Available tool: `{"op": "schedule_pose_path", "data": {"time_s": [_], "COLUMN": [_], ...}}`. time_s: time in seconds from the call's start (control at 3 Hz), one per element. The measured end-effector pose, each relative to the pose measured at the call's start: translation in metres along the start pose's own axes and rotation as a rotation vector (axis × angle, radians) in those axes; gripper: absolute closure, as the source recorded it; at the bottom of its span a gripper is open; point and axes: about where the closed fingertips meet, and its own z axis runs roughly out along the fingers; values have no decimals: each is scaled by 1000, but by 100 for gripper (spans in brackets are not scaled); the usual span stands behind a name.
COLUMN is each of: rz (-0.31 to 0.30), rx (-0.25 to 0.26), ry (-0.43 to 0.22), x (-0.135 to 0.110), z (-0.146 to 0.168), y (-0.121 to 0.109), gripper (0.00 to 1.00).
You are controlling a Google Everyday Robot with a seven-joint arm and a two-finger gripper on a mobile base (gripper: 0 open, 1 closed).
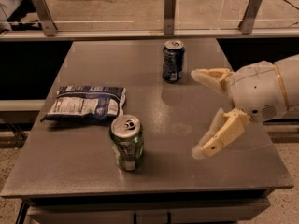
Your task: Knock green can over
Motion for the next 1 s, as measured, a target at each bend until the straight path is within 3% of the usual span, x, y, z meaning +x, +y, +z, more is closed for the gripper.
{"op": "schedule_pose_path", "data": {"time_s": [0.33, 0.67, 1.0], "rz": [20, 27, -25], "rx": [-10, -22, -67], "ry": [6, -69, -139], "x": [8, 20, 21], "z": [10, 40, 70], "y": [2, 7, 16], "gripper": [0, 0, 0]}}
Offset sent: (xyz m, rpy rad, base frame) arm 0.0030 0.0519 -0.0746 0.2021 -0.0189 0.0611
